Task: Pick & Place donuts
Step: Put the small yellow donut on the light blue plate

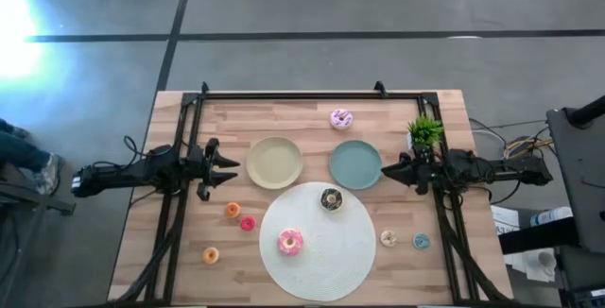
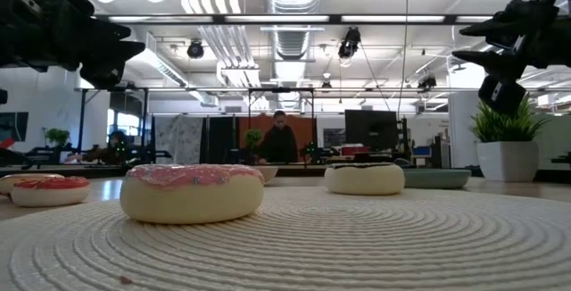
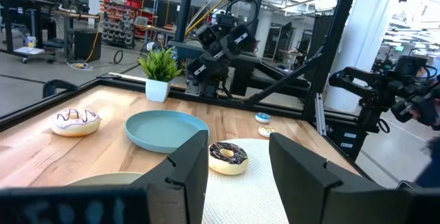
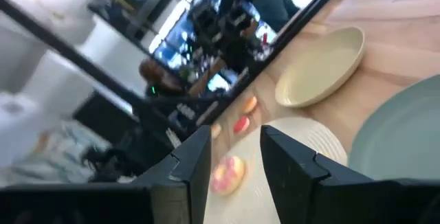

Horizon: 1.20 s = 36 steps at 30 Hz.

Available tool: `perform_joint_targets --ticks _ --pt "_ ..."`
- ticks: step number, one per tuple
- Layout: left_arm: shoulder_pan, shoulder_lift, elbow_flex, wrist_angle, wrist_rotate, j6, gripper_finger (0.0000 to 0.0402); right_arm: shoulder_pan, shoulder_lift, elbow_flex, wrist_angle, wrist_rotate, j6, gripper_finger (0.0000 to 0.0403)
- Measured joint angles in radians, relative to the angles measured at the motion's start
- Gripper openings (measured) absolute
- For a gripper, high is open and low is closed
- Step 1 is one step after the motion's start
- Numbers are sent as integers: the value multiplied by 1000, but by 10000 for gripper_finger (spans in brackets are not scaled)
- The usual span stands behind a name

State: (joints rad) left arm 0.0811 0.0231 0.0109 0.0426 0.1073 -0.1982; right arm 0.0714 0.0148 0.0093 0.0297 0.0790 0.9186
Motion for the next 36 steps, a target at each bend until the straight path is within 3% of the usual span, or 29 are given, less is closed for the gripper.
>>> perform_joint_targets --ticks 4,6,10,15,22,29,36 --pt "0 0 0 0 0 0 129 0 1 0 11 99 216 118" --pt "0 0 0 0 0 0 129 0 1 0 13 133 243 118" --pt "0 0 0 0 0 0 129 0 11 0 64 333 279 116" --pt "0 0 0 0 0 0 129 0 27 0 164 384 284 118" --pt "0 0 0 0 0 0 129 2 100 4 198 252 391 107" --pt "0 0 0 0 0 0 129 46 333 218 -338 115 510 95" --pt "0 0 0 0 0 0 129 92 671 520 -780 -97 389 103"
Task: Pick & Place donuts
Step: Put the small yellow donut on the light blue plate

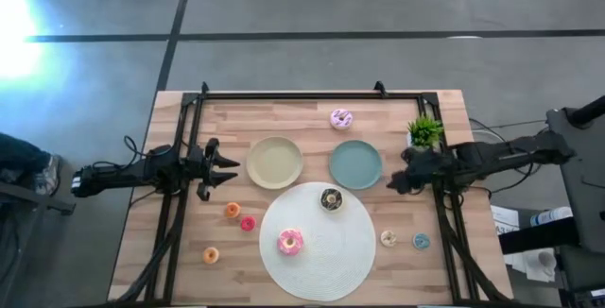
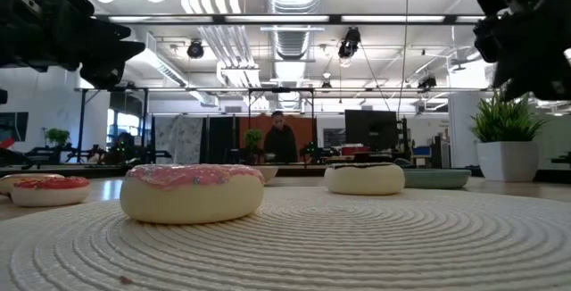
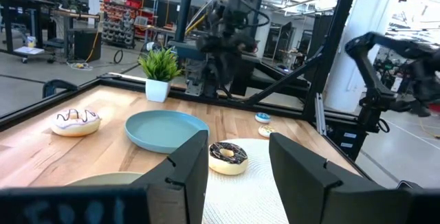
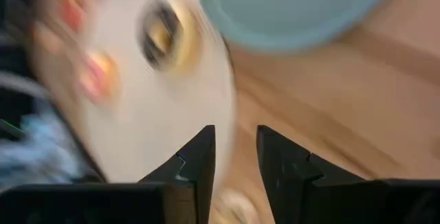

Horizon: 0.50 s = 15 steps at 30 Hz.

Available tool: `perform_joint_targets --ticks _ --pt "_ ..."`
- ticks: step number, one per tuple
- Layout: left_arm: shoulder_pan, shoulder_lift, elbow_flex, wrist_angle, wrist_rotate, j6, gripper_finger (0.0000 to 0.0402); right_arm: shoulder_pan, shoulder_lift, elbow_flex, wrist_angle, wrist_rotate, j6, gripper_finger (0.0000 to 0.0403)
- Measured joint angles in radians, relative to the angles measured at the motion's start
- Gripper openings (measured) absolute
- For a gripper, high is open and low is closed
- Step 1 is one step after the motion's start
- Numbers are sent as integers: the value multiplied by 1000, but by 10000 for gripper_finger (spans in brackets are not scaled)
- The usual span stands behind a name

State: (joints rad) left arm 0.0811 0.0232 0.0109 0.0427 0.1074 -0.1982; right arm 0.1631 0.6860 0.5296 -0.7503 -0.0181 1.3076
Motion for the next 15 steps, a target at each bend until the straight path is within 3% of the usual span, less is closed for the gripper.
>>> perform_joint_targets --ticks 8,15 --pt "0 0 0 0 0 0 129 72 351 101 -80 -270 -181 155" --pt "0 0 0 0 0 0 129 203 549 127 -18 -340 -224 200"
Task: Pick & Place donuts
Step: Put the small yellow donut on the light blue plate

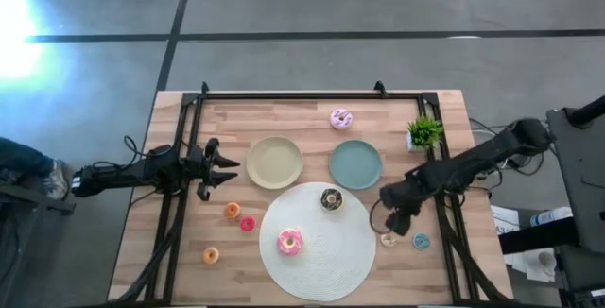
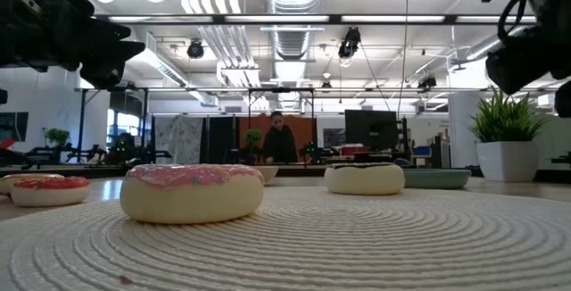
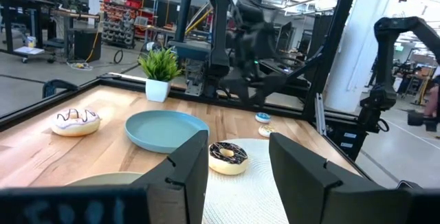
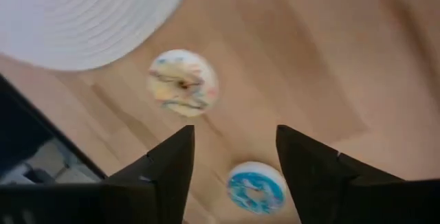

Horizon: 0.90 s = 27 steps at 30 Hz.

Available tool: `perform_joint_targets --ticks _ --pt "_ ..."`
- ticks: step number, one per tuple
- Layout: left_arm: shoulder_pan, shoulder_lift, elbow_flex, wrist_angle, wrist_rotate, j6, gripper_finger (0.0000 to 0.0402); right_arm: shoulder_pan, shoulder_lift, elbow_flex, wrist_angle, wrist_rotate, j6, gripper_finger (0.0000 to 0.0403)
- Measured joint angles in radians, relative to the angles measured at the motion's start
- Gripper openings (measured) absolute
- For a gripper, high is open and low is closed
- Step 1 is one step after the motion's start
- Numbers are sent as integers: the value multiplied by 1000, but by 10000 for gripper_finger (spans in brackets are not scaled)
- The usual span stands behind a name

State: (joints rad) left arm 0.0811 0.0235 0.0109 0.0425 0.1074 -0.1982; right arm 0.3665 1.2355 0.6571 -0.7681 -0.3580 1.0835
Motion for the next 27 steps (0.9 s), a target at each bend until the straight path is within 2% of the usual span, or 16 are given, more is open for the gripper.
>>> perform_joint_targets --ticks 6,15,27 --pt "0 0 0 0 0 0 129 76 128 51 49 18 6 210" --pt "0 0 0 0 0 0 129 110 296 89 113 56 0 210" --pt "0 0 0 -1 0 0 129 107 284 92 119 148 23 205"
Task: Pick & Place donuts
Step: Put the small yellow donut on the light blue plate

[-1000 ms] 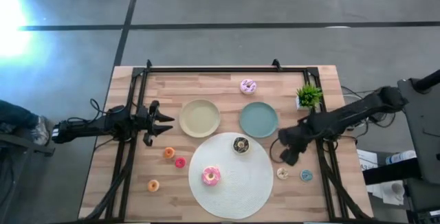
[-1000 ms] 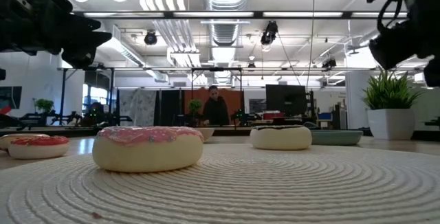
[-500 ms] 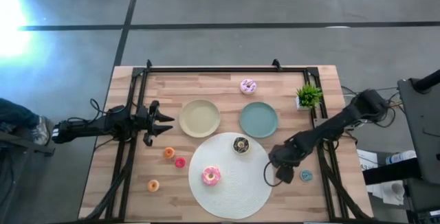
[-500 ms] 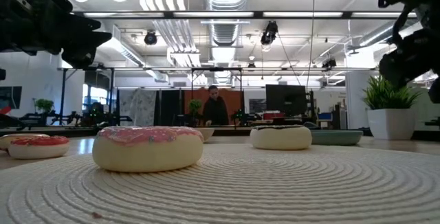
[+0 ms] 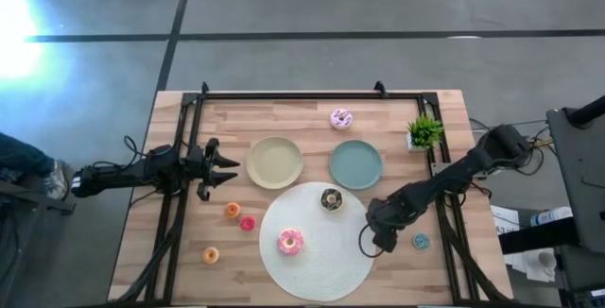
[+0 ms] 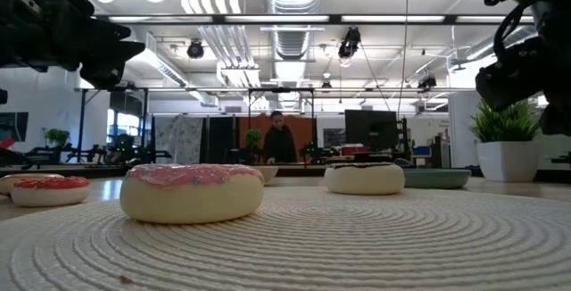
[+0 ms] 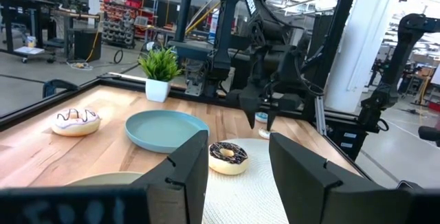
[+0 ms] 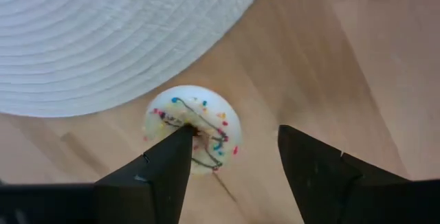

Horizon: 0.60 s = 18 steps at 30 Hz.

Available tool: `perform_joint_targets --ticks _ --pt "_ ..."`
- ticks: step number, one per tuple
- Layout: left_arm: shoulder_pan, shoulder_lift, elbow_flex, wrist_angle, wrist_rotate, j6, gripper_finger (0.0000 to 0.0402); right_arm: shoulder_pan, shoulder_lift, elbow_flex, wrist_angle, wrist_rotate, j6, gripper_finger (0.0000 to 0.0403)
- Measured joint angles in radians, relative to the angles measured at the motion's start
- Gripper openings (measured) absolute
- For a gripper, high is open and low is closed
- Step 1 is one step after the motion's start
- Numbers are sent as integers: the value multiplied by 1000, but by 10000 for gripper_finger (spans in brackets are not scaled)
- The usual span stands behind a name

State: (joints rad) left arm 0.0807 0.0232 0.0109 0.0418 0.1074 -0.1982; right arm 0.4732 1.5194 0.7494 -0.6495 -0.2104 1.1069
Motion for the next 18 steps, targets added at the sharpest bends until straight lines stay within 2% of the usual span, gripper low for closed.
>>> perform_joint_targets --ticks 9,12,16,18 --pt "0 0 0 -1 0 0 129 -1 46 -5 7 -28 -32 151" --pt "0 0 0 -2 0 0 129 0 25 -5 20 -13 -42 104" --pt "0 0 0 -5 0 0 129 -2 -59 -4 21 69 -30 25" --pt "0 1 0 -6 0 0 129 -12 -116 -2 15 133 7 18"
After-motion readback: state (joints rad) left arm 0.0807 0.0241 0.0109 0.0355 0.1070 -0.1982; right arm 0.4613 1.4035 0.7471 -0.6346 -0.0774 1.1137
